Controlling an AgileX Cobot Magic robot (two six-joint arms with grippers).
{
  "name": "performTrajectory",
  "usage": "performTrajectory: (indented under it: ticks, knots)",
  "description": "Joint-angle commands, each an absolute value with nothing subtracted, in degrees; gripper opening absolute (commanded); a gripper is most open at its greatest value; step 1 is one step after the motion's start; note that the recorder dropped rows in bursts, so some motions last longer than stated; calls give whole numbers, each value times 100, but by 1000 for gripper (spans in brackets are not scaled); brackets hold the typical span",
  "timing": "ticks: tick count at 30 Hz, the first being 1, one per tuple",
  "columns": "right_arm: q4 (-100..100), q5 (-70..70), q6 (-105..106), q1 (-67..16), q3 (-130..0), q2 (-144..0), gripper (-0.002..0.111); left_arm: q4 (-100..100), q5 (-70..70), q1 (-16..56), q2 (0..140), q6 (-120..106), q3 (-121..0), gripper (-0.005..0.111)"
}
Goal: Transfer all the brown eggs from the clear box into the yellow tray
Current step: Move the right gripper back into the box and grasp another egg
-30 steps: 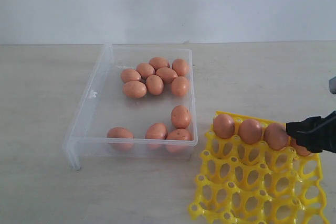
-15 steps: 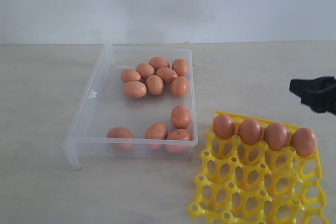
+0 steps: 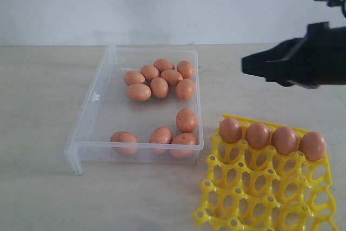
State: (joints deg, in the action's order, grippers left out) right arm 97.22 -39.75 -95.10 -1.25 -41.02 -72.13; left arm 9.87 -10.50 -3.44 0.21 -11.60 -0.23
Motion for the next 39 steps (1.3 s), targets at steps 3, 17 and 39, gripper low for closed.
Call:
performTrajectory:
  ticks: [3,17,39]
  knots:
    - [9995,-2624,-9982,-1707,-5109,-7738,1,978,-1025,-341,0,-1162,0,4]
    - [9896,4366,-5271,-4536,-5739,-8848,0,978,-1025,-341,0,-1162,0,4]
    - [-3121,6168,2767,-2122,-8631,-10517,19,978,-1025,-341,0,-1162,0,4]
